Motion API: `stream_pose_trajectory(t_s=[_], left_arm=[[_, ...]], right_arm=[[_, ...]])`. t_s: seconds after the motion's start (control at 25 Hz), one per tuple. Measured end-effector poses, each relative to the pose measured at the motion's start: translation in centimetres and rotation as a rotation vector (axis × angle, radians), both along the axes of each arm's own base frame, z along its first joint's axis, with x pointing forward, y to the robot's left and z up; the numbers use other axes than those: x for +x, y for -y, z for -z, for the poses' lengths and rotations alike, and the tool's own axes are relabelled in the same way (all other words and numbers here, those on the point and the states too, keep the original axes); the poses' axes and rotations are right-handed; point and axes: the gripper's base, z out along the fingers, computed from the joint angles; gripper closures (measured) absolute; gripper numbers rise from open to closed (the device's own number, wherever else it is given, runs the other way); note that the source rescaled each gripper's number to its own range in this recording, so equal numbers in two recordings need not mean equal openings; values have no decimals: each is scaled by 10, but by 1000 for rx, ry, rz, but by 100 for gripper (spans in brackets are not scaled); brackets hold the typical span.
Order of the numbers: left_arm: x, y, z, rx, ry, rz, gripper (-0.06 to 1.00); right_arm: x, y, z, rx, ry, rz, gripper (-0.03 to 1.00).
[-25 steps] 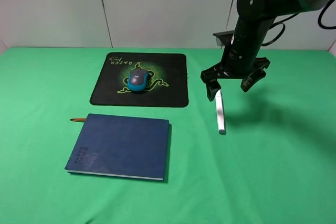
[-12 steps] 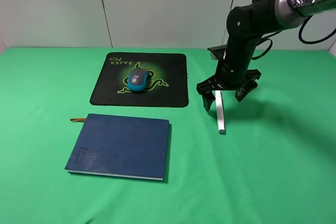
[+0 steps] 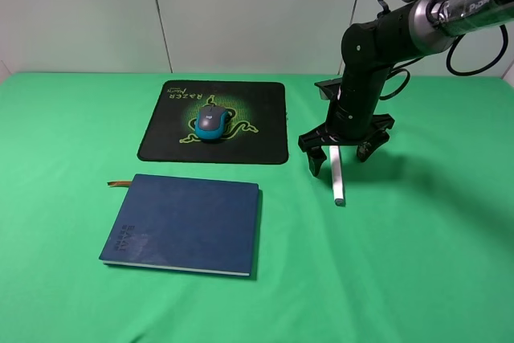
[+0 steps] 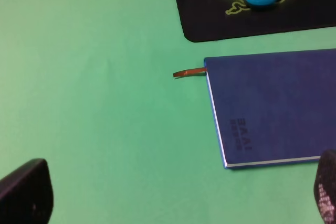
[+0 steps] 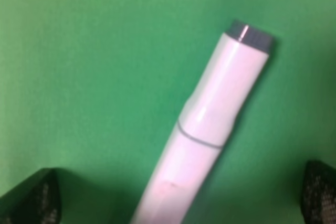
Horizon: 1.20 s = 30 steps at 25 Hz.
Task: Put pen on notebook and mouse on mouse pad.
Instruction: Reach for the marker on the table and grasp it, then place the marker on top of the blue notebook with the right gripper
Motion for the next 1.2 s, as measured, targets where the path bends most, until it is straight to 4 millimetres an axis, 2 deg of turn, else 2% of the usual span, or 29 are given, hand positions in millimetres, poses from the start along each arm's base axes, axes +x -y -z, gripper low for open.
stream_pose_trajectory(t_s=[0.08, 0.16, 0.4, 0.48, 0.56, 0.68, 1.08, 1.2], left_arm=[[0, 0, 0, 0, 0, 0, -6], [0, 0, 0, 0, 0, 0, -6], [0, 0, 0, 0, 0, 0, -6], [0, 0, 0, 0, 0, 0, -6], [0, 0, 0, 0, 0, 0, -6], [0, 0, 0, 0, 0, 0, -6], [0, 0, 0, 0, 0, 0, -6], [0, 0, 0, 0, 0, 0, -6]], right_arm=[[0, 0, 0, 0, 0, 0, -3], [0, 0, 0, 2, 1, 1, 5], [0, 0, 0, 3, 3, 1, 49], [0, 0, 0, 3, 2, 2, 68], [0, 0, 0, 4, 2, 2, 81], [0, 0, 0, 4, 2, 2, 96], [0, 0, 0, 3, 0, 2, 97], [-1, 0, -5, 0, -5, 2, 97]])
